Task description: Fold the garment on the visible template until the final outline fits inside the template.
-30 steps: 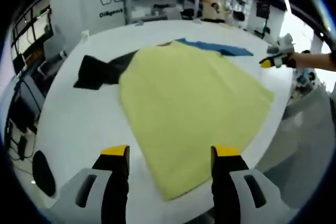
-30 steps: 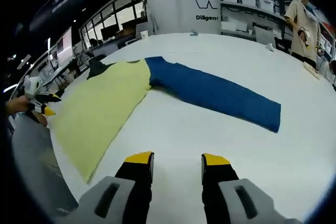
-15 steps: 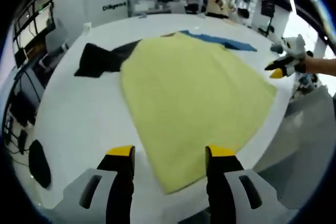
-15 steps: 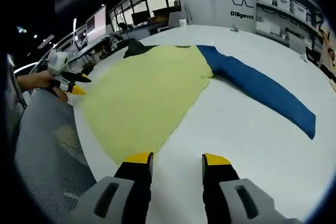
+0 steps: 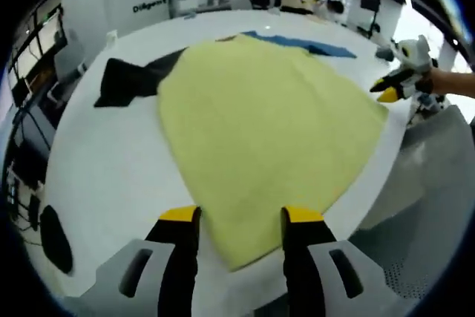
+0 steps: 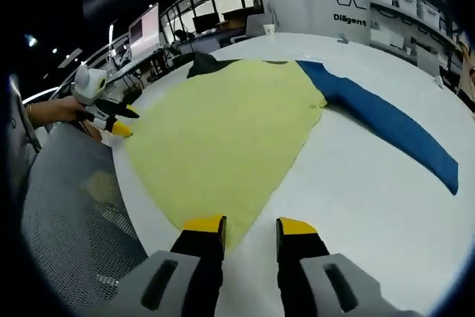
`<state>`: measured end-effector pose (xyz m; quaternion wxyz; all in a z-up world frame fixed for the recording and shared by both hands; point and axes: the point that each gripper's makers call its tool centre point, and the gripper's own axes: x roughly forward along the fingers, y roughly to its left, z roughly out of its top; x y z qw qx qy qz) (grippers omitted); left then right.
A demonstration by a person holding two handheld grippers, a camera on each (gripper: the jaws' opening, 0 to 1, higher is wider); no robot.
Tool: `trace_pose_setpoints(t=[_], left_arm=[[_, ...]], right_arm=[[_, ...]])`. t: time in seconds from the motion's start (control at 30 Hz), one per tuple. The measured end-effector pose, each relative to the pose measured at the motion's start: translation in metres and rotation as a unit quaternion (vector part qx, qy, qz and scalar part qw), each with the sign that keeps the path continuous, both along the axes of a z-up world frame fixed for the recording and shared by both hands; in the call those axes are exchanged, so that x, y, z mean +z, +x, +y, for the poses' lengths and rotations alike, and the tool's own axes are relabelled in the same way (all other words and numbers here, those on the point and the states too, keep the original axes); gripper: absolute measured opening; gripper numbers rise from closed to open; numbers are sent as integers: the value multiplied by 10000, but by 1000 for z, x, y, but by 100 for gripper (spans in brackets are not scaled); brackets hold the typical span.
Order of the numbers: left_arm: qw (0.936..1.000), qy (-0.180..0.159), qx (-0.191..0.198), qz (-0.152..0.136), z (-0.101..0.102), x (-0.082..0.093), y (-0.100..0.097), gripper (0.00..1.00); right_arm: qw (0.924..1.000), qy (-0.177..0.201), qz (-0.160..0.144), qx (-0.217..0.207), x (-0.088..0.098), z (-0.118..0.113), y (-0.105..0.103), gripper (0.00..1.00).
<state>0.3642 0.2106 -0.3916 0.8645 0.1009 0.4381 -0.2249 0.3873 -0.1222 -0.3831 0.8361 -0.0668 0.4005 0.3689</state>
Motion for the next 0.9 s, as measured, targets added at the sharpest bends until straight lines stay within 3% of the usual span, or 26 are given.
trace_pose_setpoints(t=[0.2,0.33,0.4,0.57,0.77,0.8,0.83,0.9], left_arm=[[9999,-38,90,-26,-2,4,2,32],[9960,-494,694,-259,4,16,9,25],[9943,-537,900,-180,11,15,7,24],[9963,-309,808,-1,19,4,2,13],[9963,-141,844,96,20,4,-3,18],[9958,-106,886,189,24,0,-4,16],[9962,-69,865,98,25,1,-2,14],[9954,37,946,144,30,-1,-1,10]], right_arm=[[9999,-37,46,85,-3,10,-4,14],[9998,-136,49,129,-5,10,-7,11],[9999,-119,64,92,-6,9,-6,10],[9998,-148,115,6,-6,7,-5,0],[9995,-50,283,-125,-6,6,-7,0],[9985,127,419,-326,-5,7,-7,0],[9984,161,426,-338,-9,4,-4,0],[9990,41,363,-255,-8,1,-3,0]])
